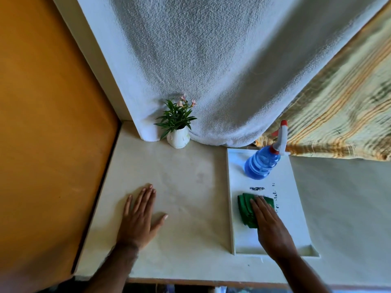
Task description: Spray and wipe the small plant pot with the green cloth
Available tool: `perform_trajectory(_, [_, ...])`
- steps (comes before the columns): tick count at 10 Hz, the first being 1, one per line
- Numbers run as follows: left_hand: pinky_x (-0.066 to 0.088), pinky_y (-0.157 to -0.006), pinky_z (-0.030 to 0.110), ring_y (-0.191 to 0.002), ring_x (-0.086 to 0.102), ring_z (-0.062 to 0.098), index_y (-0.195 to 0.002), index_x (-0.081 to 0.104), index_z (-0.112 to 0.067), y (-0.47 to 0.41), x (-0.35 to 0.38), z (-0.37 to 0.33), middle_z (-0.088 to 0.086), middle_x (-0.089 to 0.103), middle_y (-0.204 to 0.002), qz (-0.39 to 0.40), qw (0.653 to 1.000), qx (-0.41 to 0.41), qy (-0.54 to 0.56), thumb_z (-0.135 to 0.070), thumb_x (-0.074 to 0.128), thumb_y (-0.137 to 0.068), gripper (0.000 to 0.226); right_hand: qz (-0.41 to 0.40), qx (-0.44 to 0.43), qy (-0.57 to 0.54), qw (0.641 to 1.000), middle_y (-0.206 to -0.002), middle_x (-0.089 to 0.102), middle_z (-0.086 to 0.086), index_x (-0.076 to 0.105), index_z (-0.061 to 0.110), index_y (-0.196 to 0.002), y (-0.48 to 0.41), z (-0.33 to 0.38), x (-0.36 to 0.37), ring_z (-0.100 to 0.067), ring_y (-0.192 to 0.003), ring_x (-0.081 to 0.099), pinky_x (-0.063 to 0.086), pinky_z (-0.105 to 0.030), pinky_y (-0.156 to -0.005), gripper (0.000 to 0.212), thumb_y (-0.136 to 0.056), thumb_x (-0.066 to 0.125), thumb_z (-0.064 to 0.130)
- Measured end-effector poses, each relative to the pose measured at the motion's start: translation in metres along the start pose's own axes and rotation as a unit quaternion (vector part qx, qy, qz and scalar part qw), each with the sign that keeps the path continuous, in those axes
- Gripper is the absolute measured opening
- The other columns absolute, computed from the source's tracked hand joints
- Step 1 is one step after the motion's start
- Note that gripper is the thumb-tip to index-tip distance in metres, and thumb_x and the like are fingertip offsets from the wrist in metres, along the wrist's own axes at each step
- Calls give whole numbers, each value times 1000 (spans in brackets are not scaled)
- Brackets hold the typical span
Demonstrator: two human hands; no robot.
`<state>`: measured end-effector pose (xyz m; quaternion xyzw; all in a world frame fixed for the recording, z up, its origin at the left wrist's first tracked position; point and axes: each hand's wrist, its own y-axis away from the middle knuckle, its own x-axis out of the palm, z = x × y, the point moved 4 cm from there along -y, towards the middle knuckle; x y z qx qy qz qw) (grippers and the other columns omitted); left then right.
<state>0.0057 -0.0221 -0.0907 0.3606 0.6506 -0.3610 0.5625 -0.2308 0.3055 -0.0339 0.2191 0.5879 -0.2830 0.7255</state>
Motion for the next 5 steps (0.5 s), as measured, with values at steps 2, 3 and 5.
perform_trajectory(2, [35, -124, 62, -158, 34, 26, -162, 35, -9, 0, 2, 0, 11, 34, -172, 28, 1000, 0, -6, -70, 43, -95, 91, 67, -11, 80, 994, -170, 5, -16, 12, 4, -161, 10, -1, 31, -28, -157, 3, 12, -46, -125, 93, -98, 47, 63])
perform_trajectory(3, [39, -122, 63, -154, 42, 29, -160, 40, -8, 1, 1, -1, 12, 39, -170, 38, 999, 1, -3, -69, 41, -96, 88, 93, -3, 87, 992, -170, 5, -18, 12, 2, -161, 10, 6, 29, -30, -157, 3, 17, -49, -125, 102, -95, 28, 79])
perform_trajectory(5, [38, -122, 58, -151, 47, 32, -158, 42, -4, -22, -33, -10, 15, 44, -167, 129, 991, -3, 28, -87, -10, -87, 121, 19, -79, 23, 996, -167, 18, -17, 30, 0, -157, -30, 41, -21, -28, -155, 17, 24, -48, -122, 78, -104, 32, 58])
